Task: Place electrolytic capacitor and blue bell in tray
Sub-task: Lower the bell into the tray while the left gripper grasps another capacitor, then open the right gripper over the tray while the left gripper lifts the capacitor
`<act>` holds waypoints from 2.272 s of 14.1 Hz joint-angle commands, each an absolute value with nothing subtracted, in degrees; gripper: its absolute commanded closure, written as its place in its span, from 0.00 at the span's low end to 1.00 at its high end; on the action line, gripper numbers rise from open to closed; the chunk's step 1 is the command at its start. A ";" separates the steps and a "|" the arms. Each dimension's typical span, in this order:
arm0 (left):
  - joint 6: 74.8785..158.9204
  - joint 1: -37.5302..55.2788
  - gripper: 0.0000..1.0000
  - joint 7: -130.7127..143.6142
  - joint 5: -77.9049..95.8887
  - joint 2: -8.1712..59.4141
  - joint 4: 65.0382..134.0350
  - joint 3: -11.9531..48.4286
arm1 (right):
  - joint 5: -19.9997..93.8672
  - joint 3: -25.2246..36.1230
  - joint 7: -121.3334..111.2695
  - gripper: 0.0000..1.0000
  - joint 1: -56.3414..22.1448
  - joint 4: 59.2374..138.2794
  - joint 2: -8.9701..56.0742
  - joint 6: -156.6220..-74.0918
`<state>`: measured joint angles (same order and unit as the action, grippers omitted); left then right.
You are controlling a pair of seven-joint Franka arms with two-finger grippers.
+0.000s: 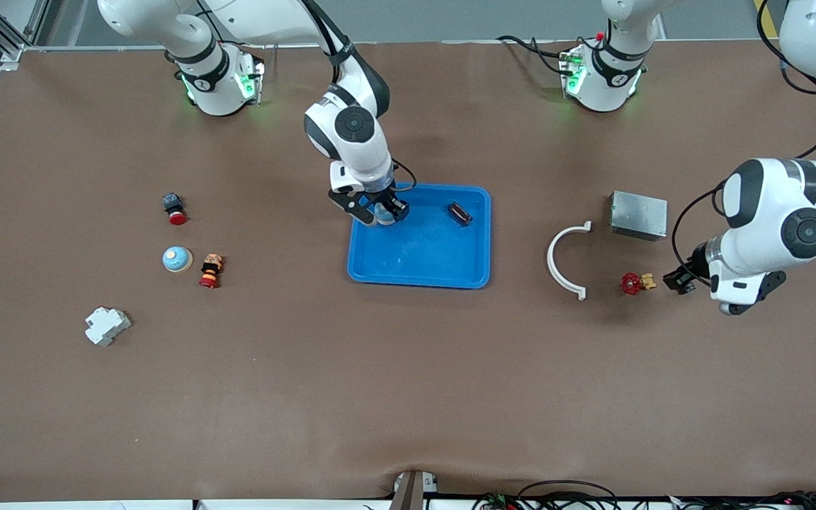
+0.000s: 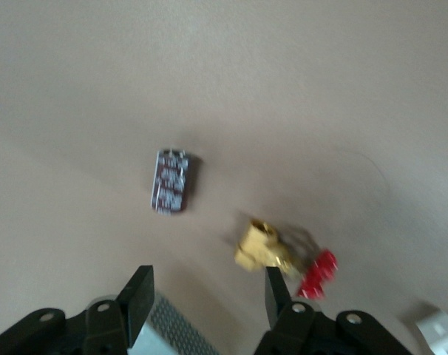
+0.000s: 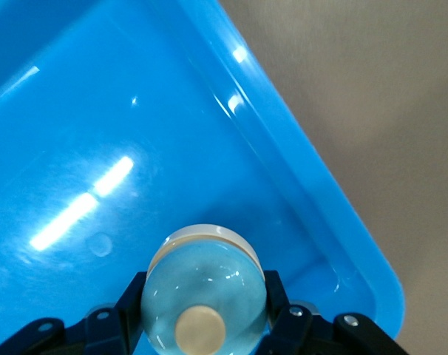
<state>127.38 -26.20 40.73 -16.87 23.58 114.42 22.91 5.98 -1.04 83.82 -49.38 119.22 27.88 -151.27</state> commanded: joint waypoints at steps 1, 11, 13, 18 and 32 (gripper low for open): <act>129.72 -27.51 0.37 40.96 -23.36 26.19 114.17 23.64 | 7.38 -0.26 85.25 1.00 -50.97 118.30 29.35 -151.53; 137.99 -31.73 0.46 40.87 -33.49 30.94 116.28 23.64 | 7.29 -0.18 88.59 0.15 -52.03 114.52 33.05 -150.30; 138.25 -31.73 0.84 41.31 -33.40 31.03 116.28 23.73 | 7.03 -0.09 88.77 0.00 -52.29 114.52 33.13 -150.12; 138.34 -31.64 1.00 41.84 -32.35 28.92 117.07 24.08 | 6.42 0.00 88.51 0.00 -52.12 113.65 32.35 -145.47; 114.36 -31.38 1.00 61.92 -22.24 24.52 106.79 44.36 | 4.05 0.61 61.37 0.00 -37.20 105.82 18.91 -114.80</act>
